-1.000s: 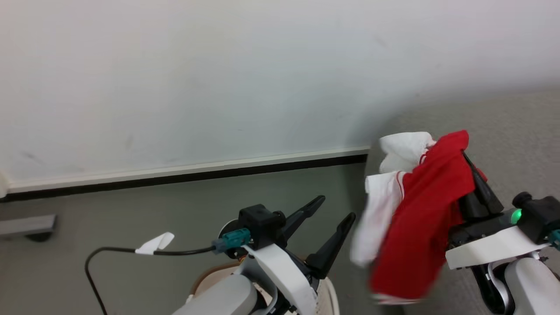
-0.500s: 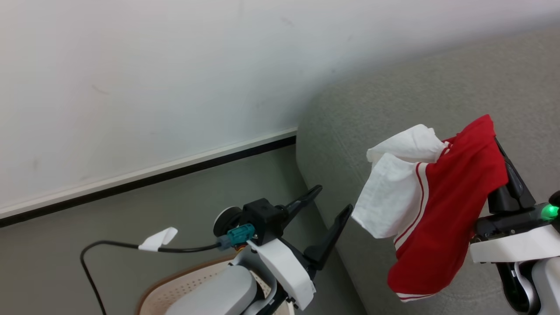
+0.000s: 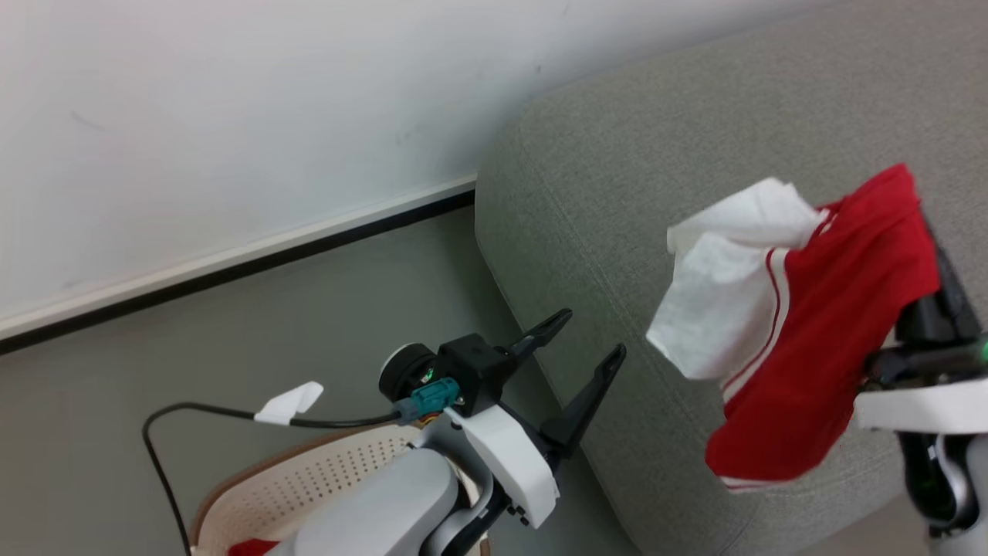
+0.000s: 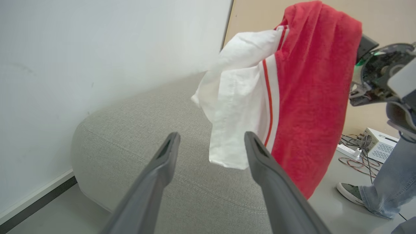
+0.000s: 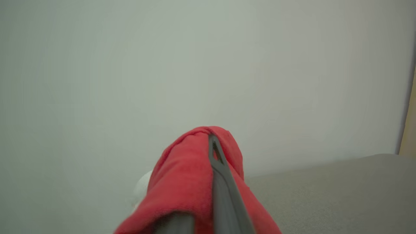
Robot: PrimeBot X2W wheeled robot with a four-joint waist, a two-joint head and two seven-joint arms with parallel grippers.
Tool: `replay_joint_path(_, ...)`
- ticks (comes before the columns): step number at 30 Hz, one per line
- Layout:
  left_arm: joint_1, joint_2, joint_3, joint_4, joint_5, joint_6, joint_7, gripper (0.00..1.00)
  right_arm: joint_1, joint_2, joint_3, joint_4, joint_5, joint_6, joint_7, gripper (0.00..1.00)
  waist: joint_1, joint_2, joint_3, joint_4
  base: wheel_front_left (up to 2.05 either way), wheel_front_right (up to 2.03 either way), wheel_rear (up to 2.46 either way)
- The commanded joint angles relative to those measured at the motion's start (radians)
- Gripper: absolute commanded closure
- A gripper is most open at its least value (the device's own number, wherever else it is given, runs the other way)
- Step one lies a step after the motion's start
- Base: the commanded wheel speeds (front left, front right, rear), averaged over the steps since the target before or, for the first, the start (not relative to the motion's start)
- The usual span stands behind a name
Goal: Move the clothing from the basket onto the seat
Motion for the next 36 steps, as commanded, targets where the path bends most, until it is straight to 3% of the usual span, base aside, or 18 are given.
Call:
replay_joint_path(1, -0.009, 0.001, 0.000, 0.005, 0.010, -0.001, -0.001, 0.00, -0.024, -0.002, -0.015, 0.000, 0.018, -0.002, -0.003, 1.00, -0.0001, -0.0001, 0.018, 0.007, 0.00, 0.00, 0.00)
replay_joint_path(12, -0.103, 0.019, -0.008, -0.020, 0.046, -0.005, 0.043, 0.00, -0.228, -0.077, -0.149, 0.097, 0.075, -0.002, -0.002, 1.00, -0.0001, -0.0001, 0.207, 0.105, 0.00, 0.00, 0.00)
replay_joint_path(16, -0.146, 0.033, -0.009, -0.042, 0.061, -0.002, 0.066, 0.00, -0.322, -0.136, -0.167, 0.204, 0.101, -0.002, -0.002, 1.00, -0.0001, -0.0001, 0.288, 0.136, 0.00, 0.00, 0.00)
replay_joint_path(26, -0.211, 0.056, -0.010, -0.081, 0.092, 0.006, 0.095, 0.00, -0.542, -0.281, -0.139, 0.465, 0.134, -0.002, -0.002, 1.00, -0.0001, -0.0001, 0.426, 0.204, 0.00, 0.00, 0.00)
replay_joint_path(31, -0.222, 0.055, -0.012, -0.084, 0.095, 0.007, 0.091, 0.00, -0.600, -0.315, -0.073, 0.601, 0.130, -0.002, 0.007, 1.00, -0.0001, -0.0001, 0.456, 0.226, 0.00, 0.00, 0.00)
replay_joint_path(36, -0.223, 0.053, -0.012, -0.078, 0.088, 0.006, 0.083, 0.00, -0.628, -0.323, 0.025, 0.730, 0.193, -0.002, 0.096, 1.00, -0.0001, -0.0001, 0.464, 0.239, 0.00, 0.00, 0.00)
